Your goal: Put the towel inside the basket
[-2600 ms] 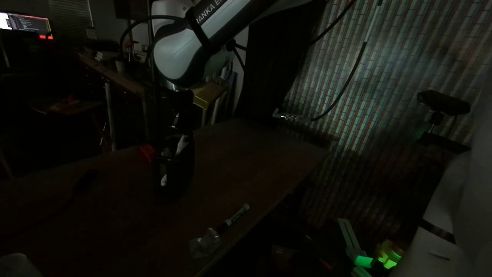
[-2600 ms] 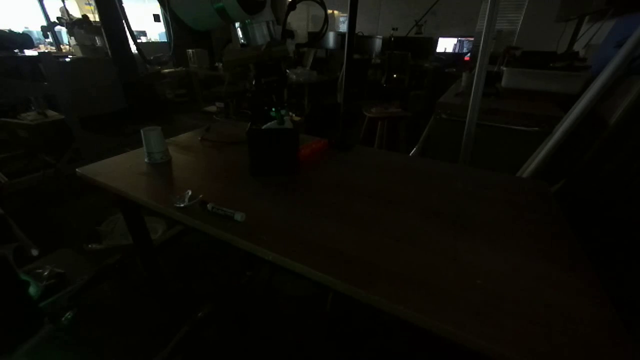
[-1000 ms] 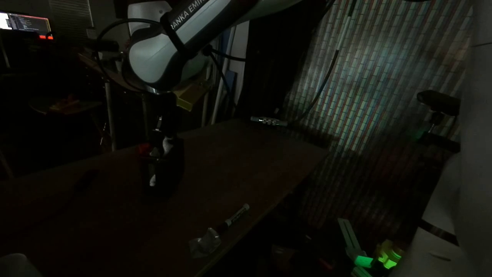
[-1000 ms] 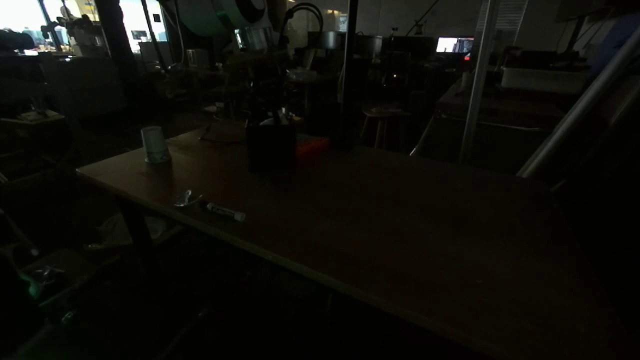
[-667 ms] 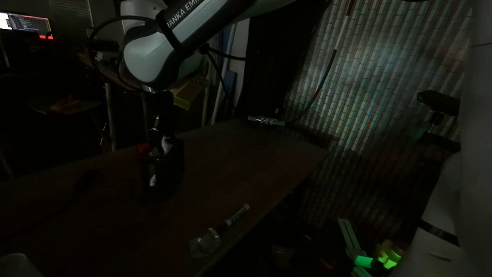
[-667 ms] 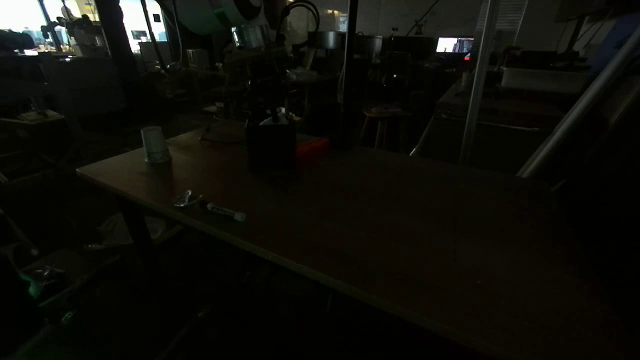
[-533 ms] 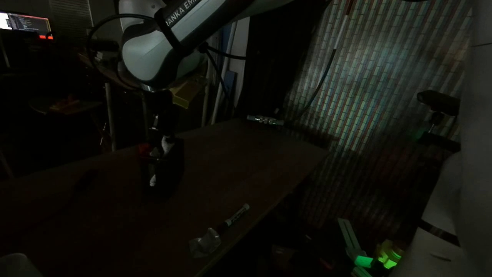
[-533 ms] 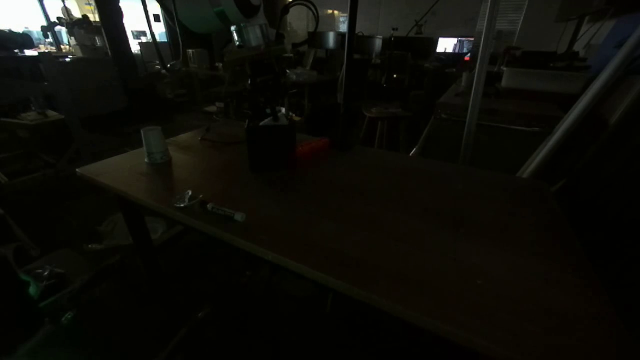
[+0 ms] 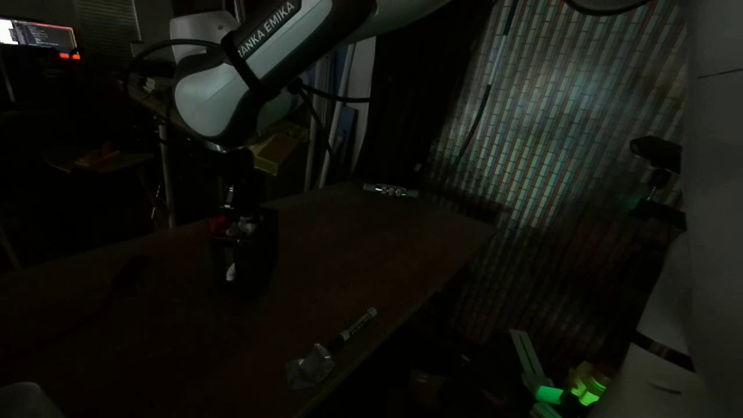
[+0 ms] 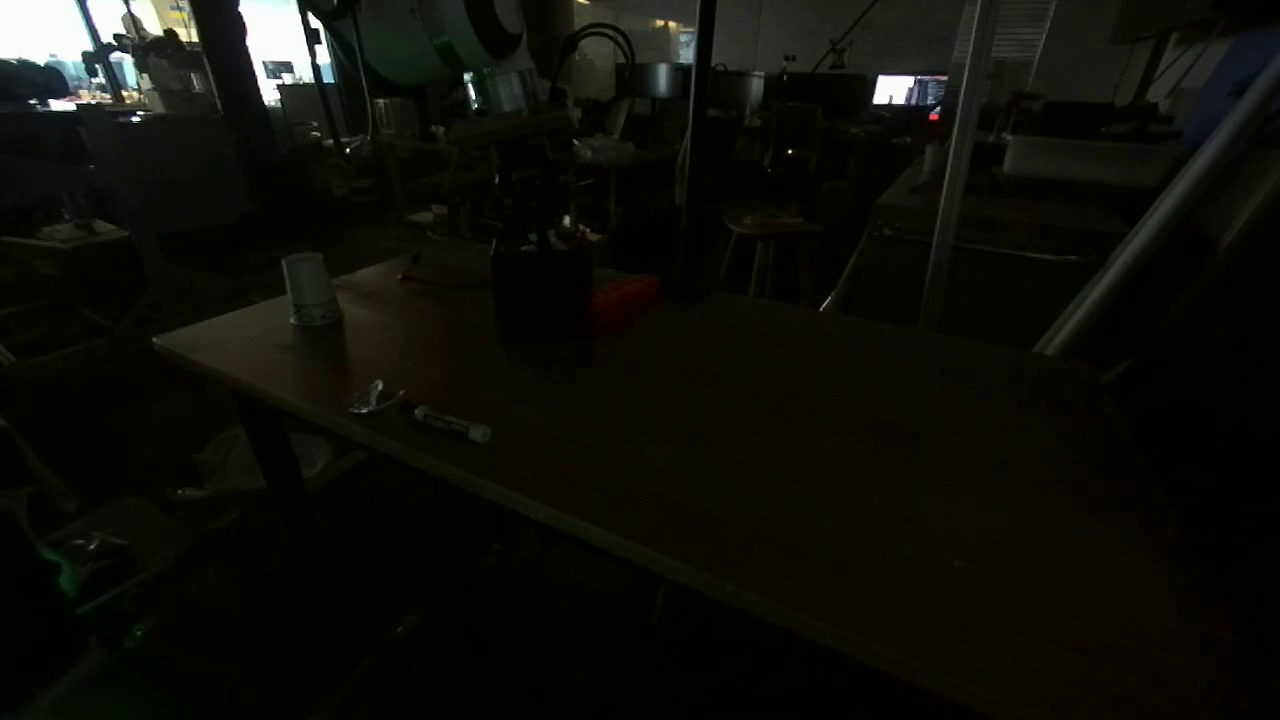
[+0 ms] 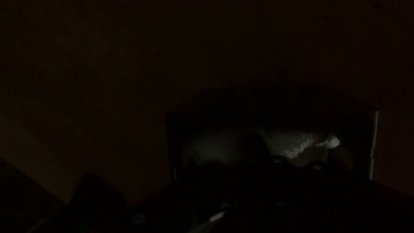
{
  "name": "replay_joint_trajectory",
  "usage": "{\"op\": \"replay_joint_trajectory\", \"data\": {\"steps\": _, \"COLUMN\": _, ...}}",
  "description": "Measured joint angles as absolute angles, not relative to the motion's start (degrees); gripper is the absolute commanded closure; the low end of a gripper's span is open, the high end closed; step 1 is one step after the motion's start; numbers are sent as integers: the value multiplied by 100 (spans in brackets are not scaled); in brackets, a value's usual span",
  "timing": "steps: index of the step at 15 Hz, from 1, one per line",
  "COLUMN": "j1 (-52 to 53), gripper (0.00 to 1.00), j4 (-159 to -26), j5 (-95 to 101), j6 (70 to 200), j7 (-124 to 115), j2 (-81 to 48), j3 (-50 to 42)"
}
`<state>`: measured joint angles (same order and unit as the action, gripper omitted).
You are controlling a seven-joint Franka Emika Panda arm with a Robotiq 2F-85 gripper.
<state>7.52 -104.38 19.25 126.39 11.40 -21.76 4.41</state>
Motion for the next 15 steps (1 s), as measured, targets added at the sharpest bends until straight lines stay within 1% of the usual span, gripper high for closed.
{"op": "replay_joint_trajectory", "data": {"steps": 10, "j1": 732, "gripper": 100, "j4": -9870, "j5": 1575, "j6": 12642, "j7": 1489, "j2": -3061, "j3": 464}}
{"op": "replay_joint_trajectory", "data": {"steps": 15, "j1": 694, "gripper": 100, "j4": -9731, "j5": 1340, "j6": 12626, "j7": 1610, "j2": -3207, "j3": 522}}
